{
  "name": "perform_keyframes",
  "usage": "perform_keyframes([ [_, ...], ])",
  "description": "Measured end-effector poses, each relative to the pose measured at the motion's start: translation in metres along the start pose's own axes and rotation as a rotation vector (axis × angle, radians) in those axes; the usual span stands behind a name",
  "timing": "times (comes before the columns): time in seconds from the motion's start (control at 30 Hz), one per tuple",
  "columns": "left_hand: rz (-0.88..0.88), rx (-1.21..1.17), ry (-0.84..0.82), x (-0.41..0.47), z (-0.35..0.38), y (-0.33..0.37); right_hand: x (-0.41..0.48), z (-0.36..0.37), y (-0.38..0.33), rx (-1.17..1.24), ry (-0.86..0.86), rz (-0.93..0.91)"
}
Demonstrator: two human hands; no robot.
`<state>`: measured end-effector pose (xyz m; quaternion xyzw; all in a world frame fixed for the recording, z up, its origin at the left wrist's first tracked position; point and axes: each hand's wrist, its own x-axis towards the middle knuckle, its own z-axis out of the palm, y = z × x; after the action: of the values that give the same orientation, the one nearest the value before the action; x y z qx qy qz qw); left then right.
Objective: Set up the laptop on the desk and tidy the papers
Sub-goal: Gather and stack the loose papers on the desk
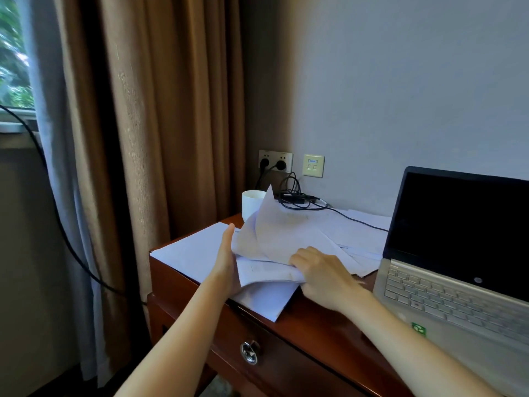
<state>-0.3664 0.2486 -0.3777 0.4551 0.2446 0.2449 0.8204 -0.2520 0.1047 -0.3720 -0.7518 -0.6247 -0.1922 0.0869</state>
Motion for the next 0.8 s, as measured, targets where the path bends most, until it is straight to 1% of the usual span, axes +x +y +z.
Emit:
perform_keyframes([
  [0.1, -0.046, 0.007, 0.007, -0.007, 0.002, 0.006, -0.003, 0.000, -0.005, 0.062, -0.074, 0.042],
  [0.17, -0.088, 0.136, 0.046, -0.007, 0.002, 0.007, -0.006, 0.000, -0.002, 0.116, -0.116, 0.081],
  [0.2, -0.101, 0.220, 0.060, -0.004, 0.002, 0.006, -0.008, -0.001, 0.001, 0.182, -0.168, 0.122],
  [0.23, -0.107, 0.302, 0.060, -0.003, 0.003, 0.004, -0.008, -0.004, 0.004, 0.309, -0.236, 0.173],
  [0.27, -0.113, 0.370, 0.056, -0.002, 0.003, 0.004, -0.008, -0.007, 0.007, 0.493, -0.314, 0.220],
  [0.33, -0.138, 0.419, 0.057, -0.003, 0.003, 0.004, -0.008, -0.016, 0.008, 0.869, -0.460, 0.247],
  [0.37, -0.164, 0.416, 0.055, -0.003, 0.003, 0.004, -0.007, -0.021, 0.007, 0.988, -0.501, 0.264],
  [0.4, -0.179, 0.399, 0.053, -0.004, 0.002, 0.004, -0.005, -0.023, 0.007, 1.037, -0.503, 0.302],
  [0.43, -0.174, 0.370, 0.047, -0.005, 0.001, 0.004, -0.004, -0.023, 0.006, 1.041, -0.489, 0.350],
  [0.5, -0.145, 0.308, 0.015, -0.008, 0.002, 0.005, 0.001, -0.021, 0.002, 0.902, -0.455, 0.440],
  [0.57, -0.125, 0.294, -0.020, -0.010, 0.004, 0.006, 0.007, -0.015, -0.003, 0.725, -0.458, 0.466],
  [0.63, -0.126, 0.308, -0.028, -0.011, 0.004, 0.006, 0.011, -0.007, -0.010, 0.623, -0.447, 0.479],
  [0.7, -0.134, 0.347, -0.001, -0.010, 0.003, 0.004, 0.014, 0.001, -0.014, 0.531, -0.384, 0.506],
  [0.8, -0.075, 0.362, 0.000, -0.005, 0.003, -0.001, 0.014, 0.007, -0.018, 0.450, -0.262, 0.539],
])
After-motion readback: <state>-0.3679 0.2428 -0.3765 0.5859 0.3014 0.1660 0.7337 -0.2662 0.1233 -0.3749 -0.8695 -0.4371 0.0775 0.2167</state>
